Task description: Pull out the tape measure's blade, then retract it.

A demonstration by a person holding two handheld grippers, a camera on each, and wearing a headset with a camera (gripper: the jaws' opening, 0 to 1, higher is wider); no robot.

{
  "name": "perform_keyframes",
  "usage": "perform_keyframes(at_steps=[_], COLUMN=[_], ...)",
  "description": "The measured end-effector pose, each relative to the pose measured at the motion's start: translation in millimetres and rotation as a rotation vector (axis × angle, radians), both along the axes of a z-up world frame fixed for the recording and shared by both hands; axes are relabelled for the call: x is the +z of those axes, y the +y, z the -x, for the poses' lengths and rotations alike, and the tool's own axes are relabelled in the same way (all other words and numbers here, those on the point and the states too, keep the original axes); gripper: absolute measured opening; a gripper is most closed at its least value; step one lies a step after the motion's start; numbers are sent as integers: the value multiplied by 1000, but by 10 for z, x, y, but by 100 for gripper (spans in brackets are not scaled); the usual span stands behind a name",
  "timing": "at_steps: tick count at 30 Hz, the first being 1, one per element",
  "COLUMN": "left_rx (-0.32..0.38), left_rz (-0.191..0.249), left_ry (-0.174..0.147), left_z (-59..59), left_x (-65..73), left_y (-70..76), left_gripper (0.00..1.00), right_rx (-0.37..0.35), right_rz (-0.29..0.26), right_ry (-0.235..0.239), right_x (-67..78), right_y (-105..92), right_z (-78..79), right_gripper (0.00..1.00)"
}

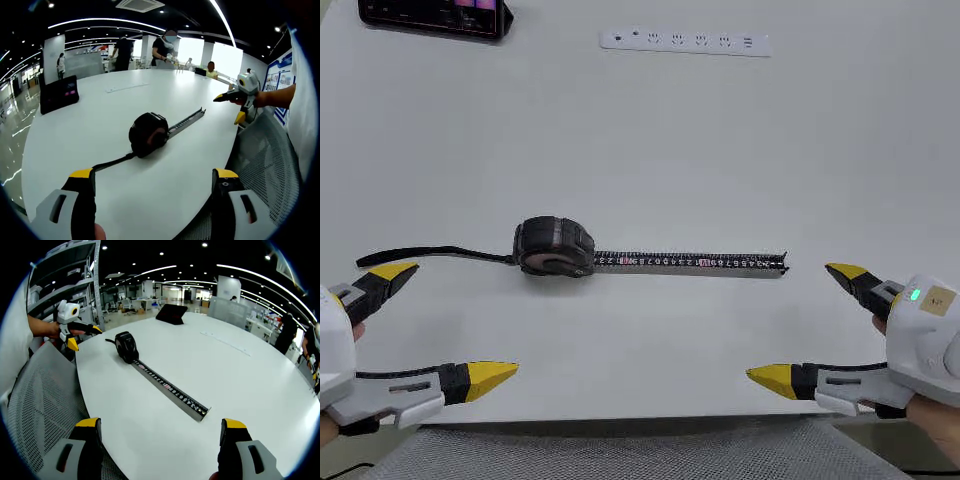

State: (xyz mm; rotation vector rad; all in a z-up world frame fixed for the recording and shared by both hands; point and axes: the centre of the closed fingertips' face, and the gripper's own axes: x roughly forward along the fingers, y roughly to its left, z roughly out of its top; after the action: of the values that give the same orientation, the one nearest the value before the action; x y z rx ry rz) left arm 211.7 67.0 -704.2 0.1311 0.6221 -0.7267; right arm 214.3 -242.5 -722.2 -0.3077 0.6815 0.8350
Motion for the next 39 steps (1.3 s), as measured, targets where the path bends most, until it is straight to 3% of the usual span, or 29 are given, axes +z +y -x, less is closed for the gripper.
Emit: perform_keyframes(at_steps=[39], left_rx=[3], left_rz=[7], left_ry=[-5], left_z=[-44], left_x=[29], left_y=[3], left_gripper=[94], right_rx=[10], right_rz=[3], right_ry=[-3], right_x=[14], right_y=[3], right_z=[-2], right_gripper=[98])
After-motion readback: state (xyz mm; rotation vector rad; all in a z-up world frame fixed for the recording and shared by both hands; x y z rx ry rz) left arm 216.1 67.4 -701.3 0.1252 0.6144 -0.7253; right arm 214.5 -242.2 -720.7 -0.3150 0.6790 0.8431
